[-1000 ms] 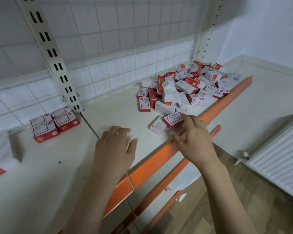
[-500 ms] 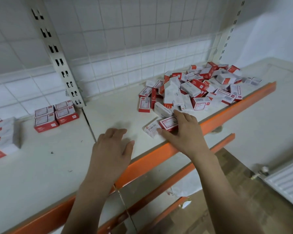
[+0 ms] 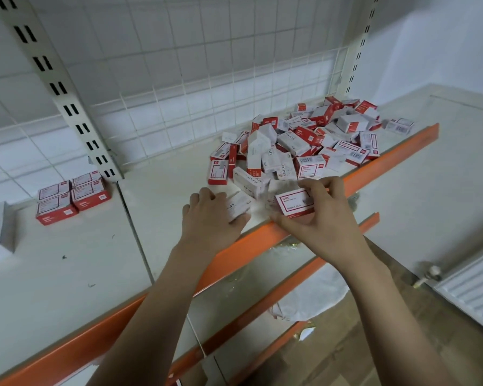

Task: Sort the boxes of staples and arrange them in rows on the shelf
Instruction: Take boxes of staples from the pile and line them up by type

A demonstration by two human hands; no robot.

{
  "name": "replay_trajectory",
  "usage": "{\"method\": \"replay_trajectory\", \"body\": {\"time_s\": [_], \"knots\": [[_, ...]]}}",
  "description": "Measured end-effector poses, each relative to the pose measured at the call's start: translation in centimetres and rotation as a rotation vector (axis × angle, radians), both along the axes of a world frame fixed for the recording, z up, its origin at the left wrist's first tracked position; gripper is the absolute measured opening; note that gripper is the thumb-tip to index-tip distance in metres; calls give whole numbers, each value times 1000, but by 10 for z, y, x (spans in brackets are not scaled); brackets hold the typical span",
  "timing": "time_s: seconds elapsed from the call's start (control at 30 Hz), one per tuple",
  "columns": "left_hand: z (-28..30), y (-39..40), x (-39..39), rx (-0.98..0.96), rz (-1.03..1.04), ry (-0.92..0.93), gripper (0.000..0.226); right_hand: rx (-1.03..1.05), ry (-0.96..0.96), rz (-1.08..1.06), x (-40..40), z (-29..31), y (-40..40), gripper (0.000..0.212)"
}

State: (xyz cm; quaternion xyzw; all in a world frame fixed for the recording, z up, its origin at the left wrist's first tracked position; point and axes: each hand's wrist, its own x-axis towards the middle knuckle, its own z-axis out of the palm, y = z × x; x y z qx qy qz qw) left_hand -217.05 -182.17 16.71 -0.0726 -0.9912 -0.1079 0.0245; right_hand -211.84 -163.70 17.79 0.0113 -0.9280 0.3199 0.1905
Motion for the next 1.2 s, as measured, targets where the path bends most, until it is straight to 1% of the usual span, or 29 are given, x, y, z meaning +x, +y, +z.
{"method": "replay_trajectory", "body": {"time_s": [0.1,0.23,0.33,0.43,0.53,0.63,0.73,0.83,0.97,1.2], "knots": [[-3,6,-1,-21,43,20,55,-10,16,24,1,-5,9,67],[-1,4,5,33,60,97,50,-15,33,88,-3,-6,10,70],[5,-8,16,116,94,190,47,-17,35,140,-6,-6,5,70],[10,-26,33,245,108,309,43,-37,34,184,-11,-8,-2,67],[11,-42,55,360,109,361,42,-64,-18,236,-15,-9,-14,67],[10,-54,74,419,139,376,43,-109,-74,356,-18,-12,-26,60],[5,-68,87,442,196,385,43,-94,-107,464,-19,-15,-41,54],[2,-81,98,439,267,395,44,-86,-33,536,-23,-18,-58,51],[0,-93,109,419,319,415,45,-169,13,578,-26,-19,-77,44],[2,-108,123,431,398,454,44,-190,-48,673,-25,-19,-107,45]]}}
